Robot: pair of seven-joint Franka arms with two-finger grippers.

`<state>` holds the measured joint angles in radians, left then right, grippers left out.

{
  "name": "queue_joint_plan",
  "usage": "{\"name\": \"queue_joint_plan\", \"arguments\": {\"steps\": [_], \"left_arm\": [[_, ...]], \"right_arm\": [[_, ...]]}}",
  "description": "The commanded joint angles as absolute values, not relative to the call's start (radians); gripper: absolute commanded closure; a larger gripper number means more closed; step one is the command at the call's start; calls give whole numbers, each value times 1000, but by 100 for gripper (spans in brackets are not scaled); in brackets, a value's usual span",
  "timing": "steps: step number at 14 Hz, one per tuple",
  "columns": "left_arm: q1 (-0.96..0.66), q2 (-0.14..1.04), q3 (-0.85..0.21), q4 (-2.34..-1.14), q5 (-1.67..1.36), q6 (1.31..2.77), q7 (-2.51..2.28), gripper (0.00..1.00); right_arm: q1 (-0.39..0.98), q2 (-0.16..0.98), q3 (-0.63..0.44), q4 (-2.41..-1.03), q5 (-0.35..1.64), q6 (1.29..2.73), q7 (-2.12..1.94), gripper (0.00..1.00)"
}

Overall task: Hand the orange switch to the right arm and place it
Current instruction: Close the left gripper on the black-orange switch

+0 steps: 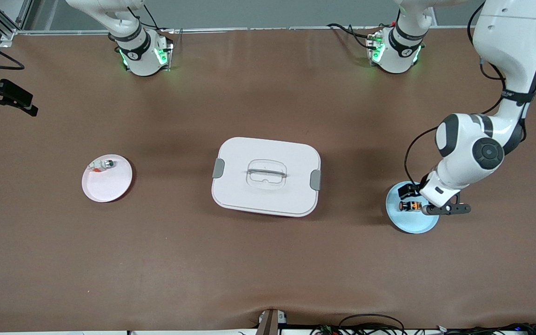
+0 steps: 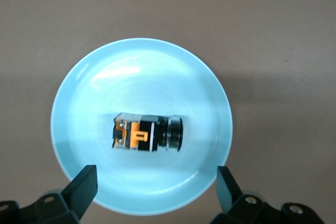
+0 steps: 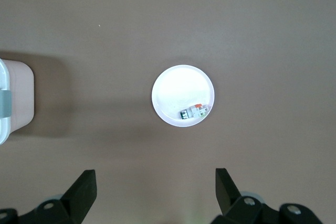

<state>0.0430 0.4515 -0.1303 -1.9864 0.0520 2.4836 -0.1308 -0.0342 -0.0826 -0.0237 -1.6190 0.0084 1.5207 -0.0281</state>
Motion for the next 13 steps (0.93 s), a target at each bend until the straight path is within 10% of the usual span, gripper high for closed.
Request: {"name": "queue_joint_plan", "arguments": {"steps": [1,13], "left_arm": [[41,489,-129,-1982,96,2522,-130,0],[54,584,-124,-1967,176,2651,-129,0]], "right_arm": [[-54,-100,-12,-1635,-12,1525,-41,0],[-61,-98,-12,-1635,-12,1526,-40,0]]}}
